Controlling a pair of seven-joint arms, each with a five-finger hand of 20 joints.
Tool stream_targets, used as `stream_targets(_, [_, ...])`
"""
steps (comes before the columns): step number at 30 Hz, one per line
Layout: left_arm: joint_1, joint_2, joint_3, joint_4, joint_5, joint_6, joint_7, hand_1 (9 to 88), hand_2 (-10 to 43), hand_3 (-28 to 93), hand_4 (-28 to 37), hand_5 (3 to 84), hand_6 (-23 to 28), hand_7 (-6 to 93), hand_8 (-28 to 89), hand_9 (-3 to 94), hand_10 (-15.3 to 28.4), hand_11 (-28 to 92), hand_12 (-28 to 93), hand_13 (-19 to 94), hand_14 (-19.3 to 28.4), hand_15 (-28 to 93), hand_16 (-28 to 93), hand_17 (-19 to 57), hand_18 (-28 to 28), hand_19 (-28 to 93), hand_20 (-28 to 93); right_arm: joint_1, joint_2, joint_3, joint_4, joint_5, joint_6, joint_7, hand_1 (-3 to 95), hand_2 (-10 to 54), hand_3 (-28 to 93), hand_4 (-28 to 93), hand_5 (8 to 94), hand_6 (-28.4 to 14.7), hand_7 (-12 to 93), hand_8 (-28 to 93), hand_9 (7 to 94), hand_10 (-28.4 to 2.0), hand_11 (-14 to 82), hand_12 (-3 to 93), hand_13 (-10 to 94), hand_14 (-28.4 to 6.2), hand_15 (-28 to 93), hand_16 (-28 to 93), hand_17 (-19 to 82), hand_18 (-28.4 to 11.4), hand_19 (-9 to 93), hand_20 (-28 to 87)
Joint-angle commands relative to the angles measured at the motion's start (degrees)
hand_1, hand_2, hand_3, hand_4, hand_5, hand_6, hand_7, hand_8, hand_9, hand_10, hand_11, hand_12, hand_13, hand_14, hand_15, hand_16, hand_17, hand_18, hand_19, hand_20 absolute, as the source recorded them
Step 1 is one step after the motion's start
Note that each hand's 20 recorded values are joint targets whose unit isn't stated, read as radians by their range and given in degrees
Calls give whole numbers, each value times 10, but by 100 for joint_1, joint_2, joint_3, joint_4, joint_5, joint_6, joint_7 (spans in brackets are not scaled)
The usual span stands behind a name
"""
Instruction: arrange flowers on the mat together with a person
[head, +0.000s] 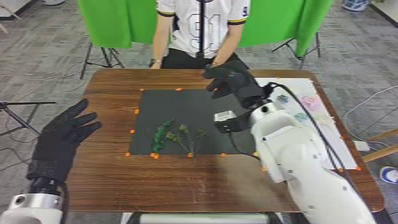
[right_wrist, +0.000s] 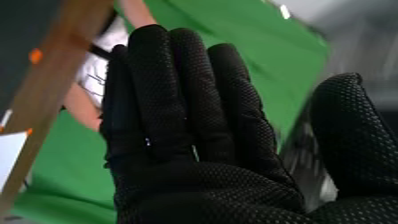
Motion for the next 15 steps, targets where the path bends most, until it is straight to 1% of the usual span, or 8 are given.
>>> stream_targets(1, [551,-365,-431,15,-70,-73,231,172,57,782,-283,350,53,132,-102,323,183,252,90,229,261,527,-112,-94,230,522,86,-1804,286,1663,-84,2583,85,-1190,221,95,695,-235,570,-39,132,-108,575,-204,196,146,481,-213,552,79,149,-267,627,78])
stream_targets(3, [568,-425,-447,22,-101,14,297,169,57,783,-283,351,52,132,-102,333,185,257,95,240,264,540,-105,-90,233,534,97,-2001,184,1930,-4,2863,-134,-1364,211,97,704,-239,560,-39,128,-107,558,-204,183,144,464,-217,535,78,134,-268,600,84])
stream_targets(5, [552,-460,-450,32,-141,13,379,169,58,780,-283,352,51,128,-101,345,188,262,102,274,276,616,-95,-83,237,542,118,-2155,155,2053,39,3366,-87,-1595,201,98,714,-244,538,-35,126,-106,527,-197,161,143,431,-219,495,77,111,-271,559,95])
stream_targets(6, [473,-457,-411,58,-120,18,371,169,58,779,-283,353,51,126,-100,348,188,260,103,283,279,625,-98,-78,236,539,121,-2239,145,2118,50,3538,-66,-1722,198,98,718,-246,527,-32,125,-105,516,-194,155,143,420,-221,483,81,104,-273,546,105])
stream_targets(7, [443,-472,-388,56,-106,12,353,168,58,780,-283,353,51,125,-100,349,186,259,103,285,281,627,-101,-75,236,536,122,-2335,123,2173,67,3583,-48,-1844,196,97,719,-248,520,-30,123,-106,501,-191,146,142,405,-222,470,82,95,-274,535,110])
stream_targets(11, [345,-467,-238,78,-105,10,406,163,56,786,-283,353,51,128,-100,346,180,248,96,273,266,551,-118,-83,226,497,108,-2470,143,2172,107,3747,251,-2195,192,95,724,-254,505,-22,126,-107,480,-178,130,141,380,-224,439,84,80,-272,505,118])
stream_targets(13, [273,-455,-165,96,-86,-10,376,162,56,788,-283,354,51,128,-101,347,177,243,94,268,255,512,-115,-86,223,485,103,-2513,80,2246,130,3733,59,-2267,188,95,727,-255,502,-21,125,-108,476,-174,127,141,376,-223,430,85,76,-272,497,120])
stream_targets(15, [221,-449,-98,100,-55,-69,325,161,55,788,-283,354,50,128,-101,346,174,240,92,265,249,491,-111,-88,220,476,98,-2524,82,2223,102,3683,155,-2241,185,96,729,-257,499,-18,125,-108,474,-172,125,141,373,-223,424,88,73,-271,490,123])
